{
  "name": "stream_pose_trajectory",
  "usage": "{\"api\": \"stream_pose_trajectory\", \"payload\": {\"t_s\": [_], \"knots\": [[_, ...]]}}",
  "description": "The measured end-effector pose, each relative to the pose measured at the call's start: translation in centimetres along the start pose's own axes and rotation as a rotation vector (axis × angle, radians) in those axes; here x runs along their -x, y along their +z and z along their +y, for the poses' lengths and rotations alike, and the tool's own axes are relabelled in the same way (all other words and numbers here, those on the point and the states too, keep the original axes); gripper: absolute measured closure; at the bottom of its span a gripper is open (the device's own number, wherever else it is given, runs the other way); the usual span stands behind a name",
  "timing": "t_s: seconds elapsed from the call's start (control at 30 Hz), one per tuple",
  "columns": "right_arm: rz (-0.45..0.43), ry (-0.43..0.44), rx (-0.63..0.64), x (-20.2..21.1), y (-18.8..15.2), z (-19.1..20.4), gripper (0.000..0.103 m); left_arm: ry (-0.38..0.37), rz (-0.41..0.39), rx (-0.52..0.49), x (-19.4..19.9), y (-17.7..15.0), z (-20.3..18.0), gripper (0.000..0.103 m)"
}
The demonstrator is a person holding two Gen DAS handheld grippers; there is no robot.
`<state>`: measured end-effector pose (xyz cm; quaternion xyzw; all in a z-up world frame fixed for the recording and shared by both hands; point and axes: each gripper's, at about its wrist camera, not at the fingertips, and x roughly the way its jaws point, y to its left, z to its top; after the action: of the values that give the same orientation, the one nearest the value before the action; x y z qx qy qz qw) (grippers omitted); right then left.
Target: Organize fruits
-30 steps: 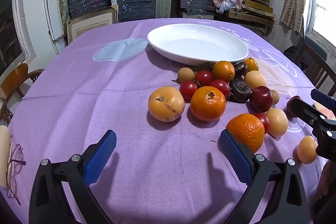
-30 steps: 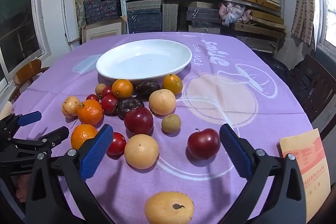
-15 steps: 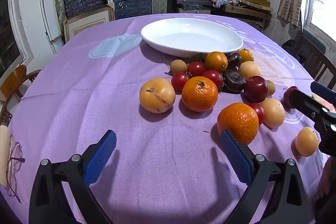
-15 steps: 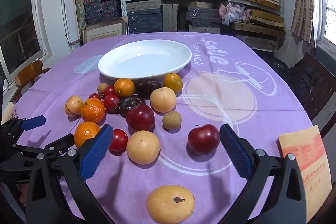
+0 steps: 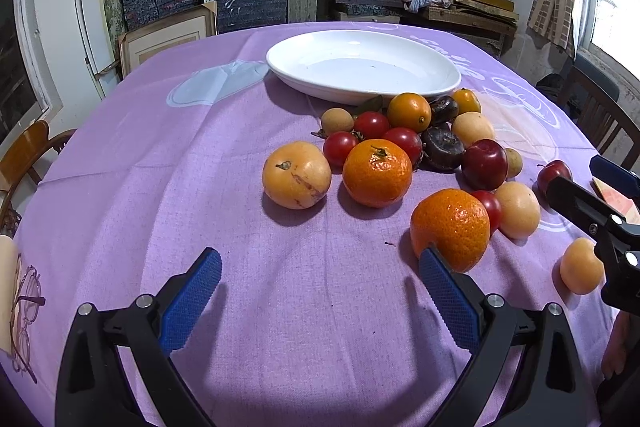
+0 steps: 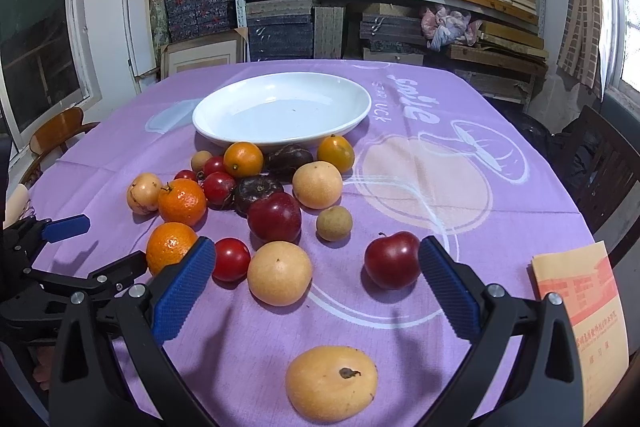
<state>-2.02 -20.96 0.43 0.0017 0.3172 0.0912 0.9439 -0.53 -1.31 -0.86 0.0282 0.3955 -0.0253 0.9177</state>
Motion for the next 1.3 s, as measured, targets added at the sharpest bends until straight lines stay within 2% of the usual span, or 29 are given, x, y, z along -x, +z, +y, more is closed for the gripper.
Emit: {"api": "stream_pose_trajectory", "payload": {"t_s": [1.3], "knots": [[0.006, 0.000, 0.006, -0.21, -0.18, 0.12, 0.004, 0.002, 0.011, 0.004, -0.37, -0.21, 0.34, 0.003]]}}
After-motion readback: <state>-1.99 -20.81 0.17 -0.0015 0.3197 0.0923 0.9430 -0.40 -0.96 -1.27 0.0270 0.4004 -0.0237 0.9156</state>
